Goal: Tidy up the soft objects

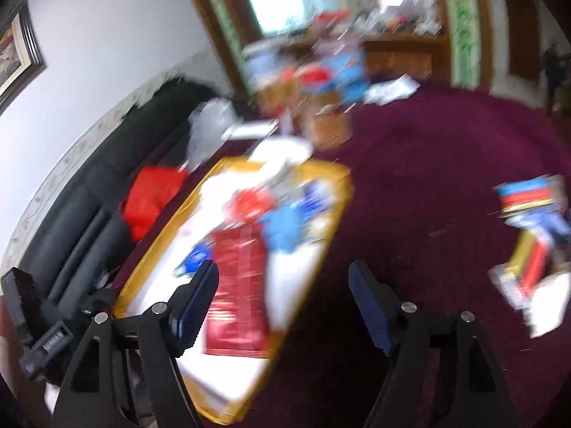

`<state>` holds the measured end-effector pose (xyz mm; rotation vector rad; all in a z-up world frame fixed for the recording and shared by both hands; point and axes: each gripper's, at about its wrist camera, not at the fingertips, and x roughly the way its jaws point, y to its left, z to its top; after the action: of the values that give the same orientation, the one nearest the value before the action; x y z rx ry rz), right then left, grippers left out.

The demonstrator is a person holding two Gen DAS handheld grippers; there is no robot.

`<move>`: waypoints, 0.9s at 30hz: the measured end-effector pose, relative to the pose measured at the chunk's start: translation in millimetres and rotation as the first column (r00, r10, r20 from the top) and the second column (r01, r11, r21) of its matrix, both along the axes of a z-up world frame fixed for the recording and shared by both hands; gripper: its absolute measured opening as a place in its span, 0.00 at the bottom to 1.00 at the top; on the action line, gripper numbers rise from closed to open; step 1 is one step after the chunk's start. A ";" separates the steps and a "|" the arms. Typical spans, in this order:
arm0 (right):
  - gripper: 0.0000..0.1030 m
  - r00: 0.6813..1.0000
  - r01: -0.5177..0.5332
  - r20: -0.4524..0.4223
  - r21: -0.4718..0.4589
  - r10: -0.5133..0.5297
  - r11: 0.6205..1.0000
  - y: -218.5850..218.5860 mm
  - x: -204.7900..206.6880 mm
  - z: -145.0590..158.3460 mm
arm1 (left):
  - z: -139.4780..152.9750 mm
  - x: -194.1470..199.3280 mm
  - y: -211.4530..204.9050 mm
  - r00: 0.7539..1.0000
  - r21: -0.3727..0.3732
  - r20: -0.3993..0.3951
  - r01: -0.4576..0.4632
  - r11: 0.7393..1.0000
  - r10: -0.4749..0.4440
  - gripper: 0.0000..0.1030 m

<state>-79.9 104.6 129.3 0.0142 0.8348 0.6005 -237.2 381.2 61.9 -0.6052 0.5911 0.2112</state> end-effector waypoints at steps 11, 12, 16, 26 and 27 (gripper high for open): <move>0.99 0.850 0.442 0.294 0.056 -0.438 0.895 -219.8 -8.9 33.3 | 26.6 -5.8 -57.6 0.988 0.113 0.140 0.056 0.992 -0.072 0.87; 0.99 0.842 0.471 0.270 0.054 -0.467 0.880 -235.0 -4.0 31.5 | 30.4 -5.2 -67.8 0.983 0.130 0.155 0.080 0.988 -0.100 0.90; 0.99 0.818 0.562 0.133 0.023 -0.560 0.827 -297.0 26.5 7.3 | 38.4 2.3 -99.0 0.964 0.171 0.166 0.178 0.969 -0.206 0.91; 0.97 0.819 0.573 -0.023 0.024 -0.573 0.819 -338.2 129.2 -53.6 | 42.0 12.9 -152.6 0.944 0.188 0.086 0.299 0.936 -0.319 0.91; 0.97 0.829 0.559 -0.050 0.022 -0.557 0.829 -336.1 139.2 -58.7 | 41.9 12.1 -153.9 0.944 0.186 0.081 0.301 0.935 -0.320 0.91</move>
<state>59.4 -231.5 70.6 0.2980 0.8109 0.0567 -225.1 227.2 103.8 -0.3468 0.5473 -0.0699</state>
